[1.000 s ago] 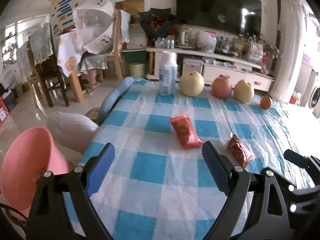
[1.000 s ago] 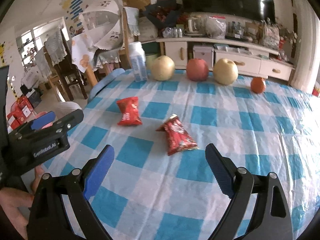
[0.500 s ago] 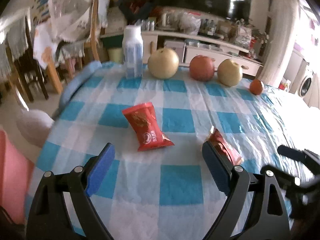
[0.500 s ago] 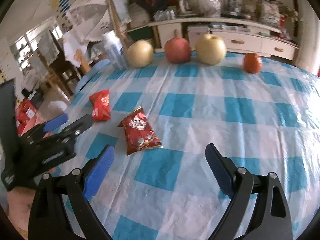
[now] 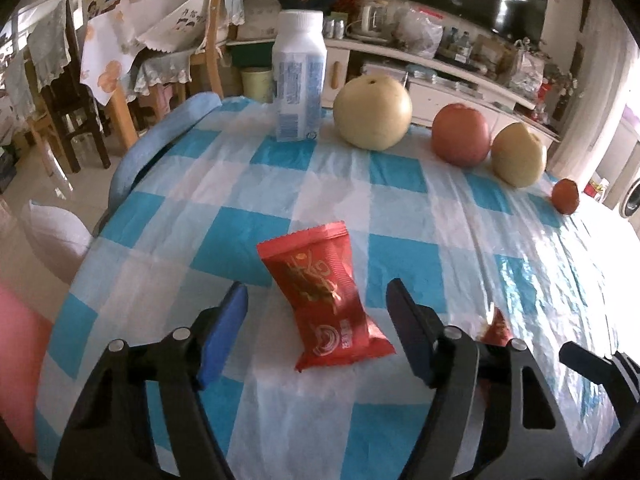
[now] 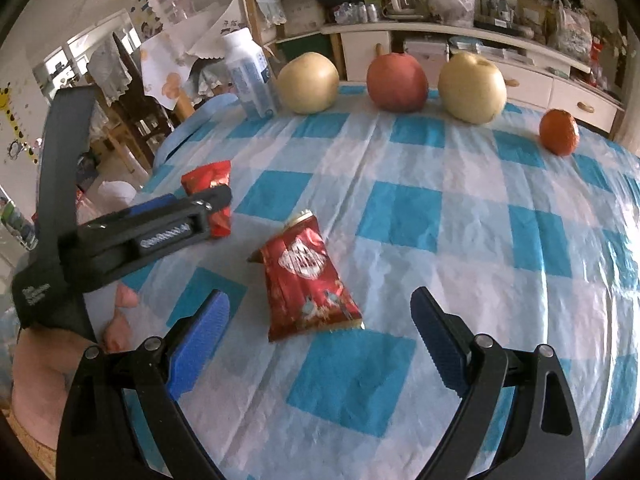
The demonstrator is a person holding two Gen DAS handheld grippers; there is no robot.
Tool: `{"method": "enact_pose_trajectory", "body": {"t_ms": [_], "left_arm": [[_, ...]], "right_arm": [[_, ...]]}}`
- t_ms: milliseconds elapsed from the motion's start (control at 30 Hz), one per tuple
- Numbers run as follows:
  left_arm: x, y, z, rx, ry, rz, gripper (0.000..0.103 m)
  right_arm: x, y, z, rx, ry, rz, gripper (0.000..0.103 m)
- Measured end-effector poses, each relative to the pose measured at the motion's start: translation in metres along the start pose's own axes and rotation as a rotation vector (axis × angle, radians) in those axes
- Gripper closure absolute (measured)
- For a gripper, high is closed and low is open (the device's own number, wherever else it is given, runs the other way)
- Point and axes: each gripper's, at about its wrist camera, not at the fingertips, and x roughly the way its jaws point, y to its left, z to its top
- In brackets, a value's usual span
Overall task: Collect trash
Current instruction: 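Grasp a red snack bag with the left tool while the right tool grasps the other red bag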
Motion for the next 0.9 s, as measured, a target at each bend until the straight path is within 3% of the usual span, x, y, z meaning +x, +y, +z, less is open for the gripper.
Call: {"method": "enact_pose_trajectory", "body": {"t_ms": [433, 767, 900], "left_arm": [[0.012, 0.007, 0.006, -0.009, 0.017, 0.004, 0.056], [0.009, 0.015, 0.005, -0.019, 0.02, -0.034, 0.063], [0.007, 0.019, 0.003, -0.03, 0.024, -0.041, 0.064]], "right_arm": [[0.018, 0.007, 0.002, -0.052, 0.02, -0.041, 0.036], [0.021, 0.01, 0.003, -0.091, 0.012, -0.076, 0.055], [0.021, 0.009, 0.003, -0.092, 0.014, -0.076, 0.056]]}}
